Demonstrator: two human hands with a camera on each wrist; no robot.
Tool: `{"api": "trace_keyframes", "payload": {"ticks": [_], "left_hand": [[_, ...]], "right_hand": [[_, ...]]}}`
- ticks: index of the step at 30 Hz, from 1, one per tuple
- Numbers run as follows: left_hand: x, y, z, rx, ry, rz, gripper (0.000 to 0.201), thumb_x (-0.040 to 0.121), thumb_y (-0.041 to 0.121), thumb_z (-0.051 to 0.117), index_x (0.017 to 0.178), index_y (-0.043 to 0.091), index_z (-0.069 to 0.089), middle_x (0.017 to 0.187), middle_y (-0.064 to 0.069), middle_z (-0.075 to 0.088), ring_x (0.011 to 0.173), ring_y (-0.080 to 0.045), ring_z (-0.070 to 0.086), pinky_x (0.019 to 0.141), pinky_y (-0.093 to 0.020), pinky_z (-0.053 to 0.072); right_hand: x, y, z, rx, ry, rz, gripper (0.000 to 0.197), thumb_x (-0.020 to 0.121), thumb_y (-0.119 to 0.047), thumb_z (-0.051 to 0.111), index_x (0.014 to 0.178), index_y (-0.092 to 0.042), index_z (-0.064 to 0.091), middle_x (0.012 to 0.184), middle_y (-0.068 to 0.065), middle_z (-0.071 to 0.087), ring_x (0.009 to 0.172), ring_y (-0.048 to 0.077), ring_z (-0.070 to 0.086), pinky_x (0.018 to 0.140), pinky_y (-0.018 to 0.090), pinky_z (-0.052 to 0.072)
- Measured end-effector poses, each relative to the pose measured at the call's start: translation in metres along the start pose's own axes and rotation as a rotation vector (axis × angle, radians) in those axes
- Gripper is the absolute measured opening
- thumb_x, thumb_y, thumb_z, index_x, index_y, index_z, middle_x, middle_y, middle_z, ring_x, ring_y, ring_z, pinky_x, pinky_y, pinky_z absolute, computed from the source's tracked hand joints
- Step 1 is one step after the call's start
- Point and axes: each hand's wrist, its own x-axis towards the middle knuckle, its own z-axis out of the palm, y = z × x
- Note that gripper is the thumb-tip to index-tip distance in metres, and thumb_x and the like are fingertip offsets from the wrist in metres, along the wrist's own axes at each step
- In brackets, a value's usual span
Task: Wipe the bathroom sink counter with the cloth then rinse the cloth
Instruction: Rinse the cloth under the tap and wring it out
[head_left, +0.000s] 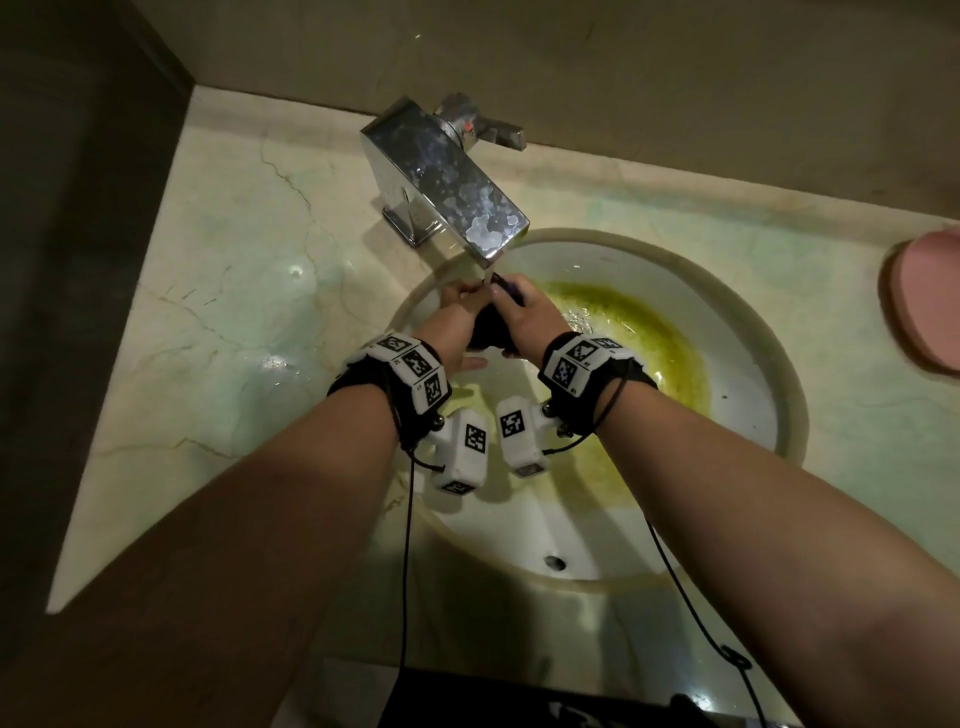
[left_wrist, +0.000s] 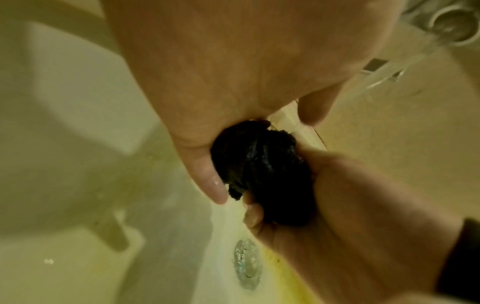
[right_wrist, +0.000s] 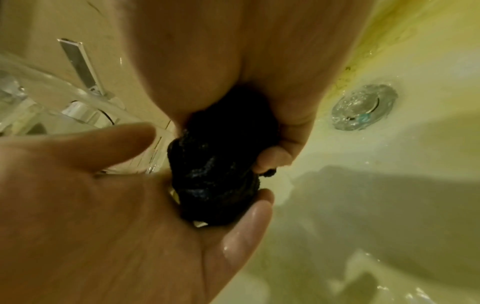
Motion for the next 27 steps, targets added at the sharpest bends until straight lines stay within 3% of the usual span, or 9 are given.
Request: {"api": "trace_keyframes", "payload": {"ticks": [2, 6, 10, 14, 16, 20, 24, 27], "left_hand": [[0.002, -0.001, 0.001, 0.145, 0.007, 0.037, 0.041, 0.099, 0.047, 0.033, 0.136, 0.027, 0.030, 0.123, -0.009, 0.057, 0.095, -0.025, 0.060, 0.075, -0.037, 0.054], [0.008, -0.004, 0.001, 0.362, 0.084, 0.156, 0.042, 0.102, 0.038, 0.029, 0.141, 0.025, 0.023, 0.119, -0.010, 0.057, 0.091, -0.028, 0.063, 0.069, -0.037, 0.057], [0.010, -0.007, 0.003, 0.382, 0.068, 0.231, 0.032, 0.102, 0.034, 0.032, 0.130, 0.020, 0.031, 0.126, -0.014, 0.054, 0.094, -0.032, 0.063, 0.052, -0.028, 0.053], [0.013, -0.003, 0.006, 0.294, 0.087, 0.189, 0.029, 0.100, 0.043, 0.030, 0.116, 0.019, 0.034, 0.125, -0.015, 0.054, 0.098, -0.031, 0.063, 0.044, -0.024, 0.049], [0.013, -0.003, 0.006, 0.298, 0.107, 0.198, 0.029, 0.101, 0.040, 0.032, 0.119, 0.018, 0.034, 0.122, -0.013, 0.055, 0.096, -0.031, 0.064, 0.045, -0.026, 0.051], [0.014, -0.007, 0.005, 0.337, 0.132, 0.249, 0.018, 0.102, 0.025, 0.035, 0.118, 0.018, 0.032, 0.112, -0.011, 0.055, 0.090, -0.034, 0.064, 0.060, -0.039, 0.056], [0.017, -0.008, 0.005, 0.365, 0.085, 0.289, 0.018, 0.101, 0.023, 0.035, 0.119, 0.018, 0.036, 0.111, -0.011, 0.054, 0.079, -0.026, 0.061, 0.050, -0.032, 0.050], [0.020, -0.007, 0.003, 0.384, 0.097, 0.263, 0.013, 0.101, 0.025, 0.037, 0.106, 0.014, 0.032, 0.101, -0.016, 0.053, 0.060, -0.020, 0.053, 0.040, -0.026, 0.044]], "right_hand": [[-0.002, -0.005, 0.000, 0.044, -0.027, 0.017, 0.027, 0.099, -0.038, 0.041, 0.116, -0.021, 0.052, 0.107, 0.009, 0.058, 0.088, 0.026, 0.060, 0.054, 0.029, 0.052], [-0.008, -0.015, -0.002, 0.180, -0.129, 0.090, 0.032, 0.099, -0.050, 0.028, 0.093, -0.031, 0.054, 0.102, 0.008, 0.063, 0.087, 0.023, 0.065, 0.074, 0.038, 0.058], [-0.003, -0.015, -0.003, 0.166, -0.117, 0.160, 0.047, 0.098, -0.056, 0.025, 0.104, -0.021, 0.057, 0.100, 0.008, 0.065, 0.083, 0.019, 0.064, 0.063, 0.030, 0.055], [0.002, -0.008, 0.000, 0.016, -0.074, 0.047, 0.045, 0.101, -0.045, 0.028, 0.115, -0.014, 0.057, 0.094, 0.011, 0.062, 0.070, 0.019, 0.058, 0.048, 0.024, 0.046], [0.005, -0.006, 0.003, -0.021, -0.067, -0.013, 0.041, 0.102, -0.040, 0.028, 0.112, -0.013, 0.057, 0.088, 0.011, 0.060, 0.064, 0.019, 0.055, 0.045, 0.024, 0.043], [0.006, -0.005, 0.004, -0.007, -0.041, 0.006, 0.040, 0.101, -0.043, 0.028, 0.105, -0.015, 0.056, 0.079, 0.006, 0.059, 0.062, 0.021, 0.055, 0.046, 0.025, 0.041], [0.007, 0.000, 0.007, -0.065, -0.011, -0.060, 0.028, 0.101, -0.037, 0.032, 0.109, -0.017, 0.051, 0.095, 0.012, 0.058, 0.064, 0.022, 0.054, 0.043, 0.025, 0.038], [0.007, 0.001, 0.007, -0.116, 0.022, -0.055, 0.032, 0.101, -0.037, 0.034, 0.117, -0.016, 0.052, 0.101, 0.006, 0.056, 0.080, 0.021, 0.054, 0.056, 0.027, 0.040]]}}
